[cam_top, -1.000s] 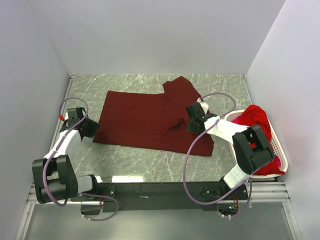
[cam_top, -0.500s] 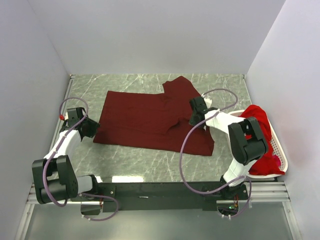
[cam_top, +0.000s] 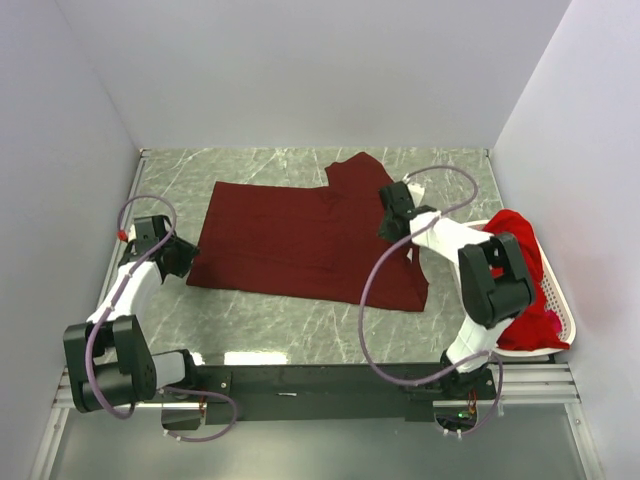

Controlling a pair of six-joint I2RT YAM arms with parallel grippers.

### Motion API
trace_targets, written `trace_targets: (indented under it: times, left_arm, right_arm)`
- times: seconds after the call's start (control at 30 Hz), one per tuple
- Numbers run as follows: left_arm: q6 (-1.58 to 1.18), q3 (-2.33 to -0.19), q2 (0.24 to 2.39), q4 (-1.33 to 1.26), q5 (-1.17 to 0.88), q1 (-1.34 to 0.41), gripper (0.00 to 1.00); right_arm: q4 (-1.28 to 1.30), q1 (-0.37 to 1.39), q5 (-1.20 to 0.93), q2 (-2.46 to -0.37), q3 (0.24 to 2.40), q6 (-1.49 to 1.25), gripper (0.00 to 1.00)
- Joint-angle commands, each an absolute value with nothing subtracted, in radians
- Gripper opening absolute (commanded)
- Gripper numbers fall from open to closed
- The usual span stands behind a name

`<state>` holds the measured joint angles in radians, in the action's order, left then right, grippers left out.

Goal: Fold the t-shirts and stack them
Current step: Fold the tshirt

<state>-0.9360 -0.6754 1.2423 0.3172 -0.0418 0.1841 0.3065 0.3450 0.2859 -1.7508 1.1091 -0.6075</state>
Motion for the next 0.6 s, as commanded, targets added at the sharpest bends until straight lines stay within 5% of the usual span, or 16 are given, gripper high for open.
trace_targets:
  times: [0.0,0.2,0.57]
  left_arm:
    - [-0.92,-0.712,1.181,0.38,0.053,0.187,0.46]
    - [-0.927,-0.683,1.043,0.497,0.135,0.187,0.62]
    - [-0.97,-0.479,1.022,0.321,-0.015,0.184,0.56]
  right_arm:
    - [0.313,0.431,0.301,-1.635,1.033,-0.629,0.35]
    - [0.318,0.526,0.298,-1.415,0.807,-0.756,0.38]
    - [0.517,0.532,0.313,-1.008,0.513,-0.983,0.61]
